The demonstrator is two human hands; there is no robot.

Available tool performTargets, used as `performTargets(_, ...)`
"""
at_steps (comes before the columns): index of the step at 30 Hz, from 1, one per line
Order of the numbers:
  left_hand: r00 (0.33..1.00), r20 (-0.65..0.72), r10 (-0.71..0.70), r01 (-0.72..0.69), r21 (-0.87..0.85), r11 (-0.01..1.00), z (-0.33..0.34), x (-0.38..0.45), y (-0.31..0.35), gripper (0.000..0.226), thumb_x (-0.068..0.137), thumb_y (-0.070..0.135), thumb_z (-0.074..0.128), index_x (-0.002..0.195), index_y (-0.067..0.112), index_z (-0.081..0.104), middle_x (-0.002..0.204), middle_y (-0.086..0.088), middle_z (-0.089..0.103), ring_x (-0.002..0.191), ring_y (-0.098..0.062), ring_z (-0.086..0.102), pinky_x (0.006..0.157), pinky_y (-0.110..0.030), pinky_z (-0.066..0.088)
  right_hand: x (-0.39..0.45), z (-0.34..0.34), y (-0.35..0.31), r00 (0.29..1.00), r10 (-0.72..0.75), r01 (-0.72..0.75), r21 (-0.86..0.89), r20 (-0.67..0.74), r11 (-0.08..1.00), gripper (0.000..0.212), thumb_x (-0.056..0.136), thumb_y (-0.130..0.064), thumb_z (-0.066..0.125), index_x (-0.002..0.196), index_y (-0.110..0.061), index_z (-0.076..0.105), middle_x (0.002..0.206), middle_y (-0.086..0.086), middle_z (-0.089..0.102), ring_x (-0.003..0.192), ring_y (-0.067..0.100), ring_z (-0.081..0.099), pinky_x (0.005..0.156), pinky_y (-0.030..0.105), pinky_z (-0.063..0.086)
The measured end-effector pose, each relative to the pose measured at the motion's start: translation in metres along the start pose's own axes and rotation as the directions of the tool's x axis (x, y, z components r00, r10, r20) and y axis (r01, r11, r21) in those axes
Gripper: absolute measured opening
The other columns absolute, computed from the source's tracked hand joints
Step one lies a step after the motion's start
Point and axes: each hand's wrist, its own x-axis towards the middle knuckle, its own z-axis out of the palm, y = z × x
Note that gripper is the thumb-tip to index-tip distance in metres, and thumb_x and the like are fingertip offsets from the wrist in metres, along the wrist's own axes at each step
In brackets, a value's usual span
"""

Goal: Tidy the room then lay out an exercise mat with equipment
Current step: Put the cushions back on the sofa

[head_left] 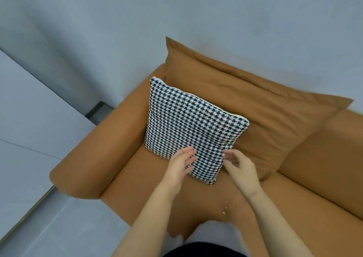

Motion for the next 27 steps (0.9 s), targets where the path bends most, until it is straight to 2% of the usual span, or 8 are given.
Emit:
performTargets(2,0.996,0.057,0.063,-0.064,0.023,0.998,-0.007,-0.025,0.000,0.021,0.097,0.019,0.051,0.116,0.020,0.060,0.118,0.003,0.066,0.110,-0.012,0.061,0.100,-0.035,0.046,-0.031,0.009,0.004,0.999,-0.002,0.005,0.064,-0.044,0.998,0.024,0.087,-0.001,0.058,0.100,-0.020,0.062,0.092,-0.005,0.067,0.092,0.015,0.064,0.087,0.030,0.051)
performTargets(6,0.973,0.145,0.182,-0.189,0.033,0.981,-0.032,-0.080,-0.005,0.022,0.098,0.019,0.049,0.116,0.022,0.059,0.118,0.005,0.067,0.109,-0.010,0.063,0.096,-0.031,0.048,-0.085,0.026,-0.002,0.995,-0.029,0.040,0.108,-0.093,0.993,0.017,0.089,-0.005,0.060,0.100,-0.018,0.065,0.091,-0.006,0.067,0.086,0.007,0.061,0.077,0.012,0.047)
performTargets(8,0.966,0.163,0.202,-0.210,0.035,0.977,-0.049,-0.110,-0.014,0.026,0.098,0.017,0.047,0.121,0.019,0.059,0.118,0.004,0.068,0.109,-0.010,0.063,0.096,-0.031,0.048,-0.118,0.036,-0.002,0.995,-0.012,0.029,0.175,-0.095,0.984,0.017,0.088,-0.003,0.059,0.097,-0.015,0.066,0.095,0.000,0.069,0.090,0.013,0.063,0.081,0.018,0.048)
performTargets(10,0.965,0.184,0.189,-0.203,0.059,0.977,-0.064,-0.138,-0.026,0.027,0.098,0.016,0.046,0.122,0.016,0.058,0.118,0.003,0.067,0.110,-0.011,0.063,0.096,-0.032,0.047,-0.155,0.042,-0.003,0.995,0.028,-0.003,0.258,-0.092,0.966,0.021,0.087,0.000,0.057,0.093,-0.018,0.066,0.097,0.006,0.070,0.091,0.019,0.064,0.083,0.024,0.050)
performTargets(13,0.967,0.212,0.144,-0.171,0.114,0.979,-0.071,-0.174,-0.046,0.026,0.098,0.016,0.046,0.121,0.017,0.059,0.119,0.002,0.067,0.110,-0.011,0.062,0.095,-0.032,0.047,-0.208,0.043,0.001,0.989,0.112,-0.072,0.346,-0.098,0.935,0.020,0.088,0.000,0.056,0.093,-0.017,0.065,0.094,0.010,0.069,0.081,0.017,0.062,0.070,0.012,0.047)
performTargets(18,0.961,0.276,0.033,-0.093,0.210,0.973,-0.060,-0.232,-0.087,0.027,0.098,0.017,0.046,0.122,0.016,0.058,0.119,0.002,0.067,0.111,-0.011,0.062,0.097,-0.033,0.047,-0.298,0.025,0.028,0.957,0.269,-0.192,0.454,-0.111,0.870,0.022,0.087,0.000,0.056,0.085,-0.020,0.065,0.092,0.012,0.069,0.077,0.017,0.061,0.064,0.009,0.046)
performTargets(22,0.963,0.269,-0.014,-0.049,0.226,0.973,-0.040,-0.269,-0.125,0.025,0.098,0.013,0.045,0.117,0.016,0.060,0.120,0.000,0.065,0.112,-0.014,0.061,0.098,-0.035,0.047,-0.349,0.002,0.065,0.934,0.344,-0.268,0.451,-0.093,0.851,0.022,0.088,0.004,0.051,0.094,-0.010,0.066,0.094,0.013,0.070,0.075,0.016,0.061,0.060,0.005,0.044)
performTargets(27,0.986,0.162,-0.052,0.015,0.220,0.975,0.003,-0.319,-0.191,0.022,0.097,0.009,0.046,0.103,0.021,0.064,0.121,-0.001,0.062,0.115,-0.016,0.057,0.096,-0.035,0.046,-0.405,-0.049,0.117,0.931,0.360,-0.315,0.365,-0.060,0.876,0.020,0.089,0.001,0.052,0.101,-0.007,0.065,0.094,0.012,0.069,0.073,0.012,0.060,0.059,0.003,0.042)
